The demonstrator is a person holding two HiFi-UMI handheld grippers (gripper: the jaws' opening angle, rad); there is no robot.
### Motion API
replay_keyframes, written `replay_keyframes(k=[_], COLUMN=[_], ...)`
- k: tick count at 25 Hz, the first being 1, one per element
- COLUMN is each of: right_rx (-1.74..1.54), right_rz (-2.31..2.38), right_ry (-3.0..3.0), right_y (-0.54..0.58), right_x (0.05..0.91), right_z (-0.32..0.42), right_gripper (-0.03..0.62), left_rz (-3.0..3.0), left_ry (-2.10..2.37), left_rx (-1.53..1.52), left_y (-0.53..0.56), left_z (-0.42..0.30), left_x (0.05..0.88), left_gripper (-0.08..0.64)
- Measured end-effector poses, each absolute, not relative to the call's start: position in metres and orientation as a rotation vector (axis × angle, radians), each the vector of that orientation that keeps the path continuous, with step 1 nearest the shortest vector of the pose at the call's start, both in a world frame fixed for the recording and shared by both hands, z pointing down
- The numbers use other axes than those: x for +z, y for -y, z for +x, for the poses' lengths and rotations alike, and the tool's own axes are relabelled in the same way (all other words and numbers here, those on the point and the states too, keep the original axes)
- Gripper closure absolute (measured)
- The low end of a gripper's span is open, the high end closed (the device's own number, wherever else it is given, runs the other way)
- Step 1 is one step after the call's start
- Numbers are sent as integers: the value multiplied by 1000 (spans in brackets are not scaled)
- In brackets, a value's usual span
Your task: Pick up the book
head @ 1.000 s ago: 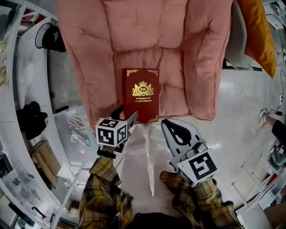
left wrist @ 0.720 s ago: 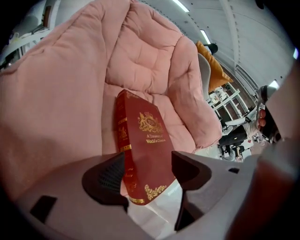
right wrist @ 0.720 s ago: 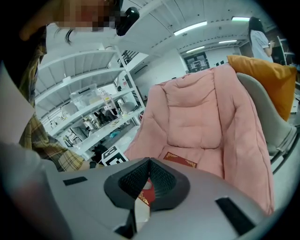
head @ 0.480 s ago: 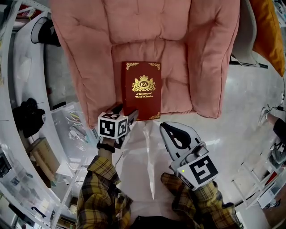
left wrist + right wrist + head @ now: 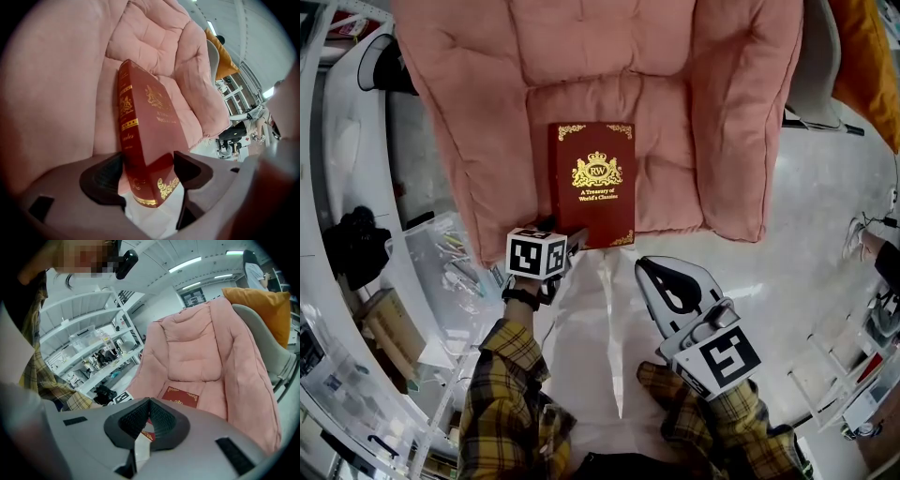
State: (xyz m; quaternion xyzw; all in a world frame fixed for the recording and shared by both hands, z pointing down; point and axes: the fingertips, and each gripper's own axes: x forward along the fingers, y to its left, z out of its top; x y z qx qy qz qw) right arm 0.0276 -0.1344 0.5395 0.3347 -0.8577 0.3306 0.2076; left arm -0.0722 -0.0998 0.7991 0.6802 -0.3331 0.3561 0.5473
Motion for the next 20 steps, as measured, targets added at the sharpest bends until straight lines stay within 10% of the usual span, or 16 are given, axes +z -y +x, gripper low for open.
replay_keyframes(k=[20], right_rx=[979], right_rz=[940], right_ry=[2367], right_y=[132], right_x=[551], right_z=[24], right_gripper=[577], left_rz=[1609], left_ry=[667], left_rx=[599], left_y=[112], left_z=[-55], left_x=[780], left_gripper=[219])
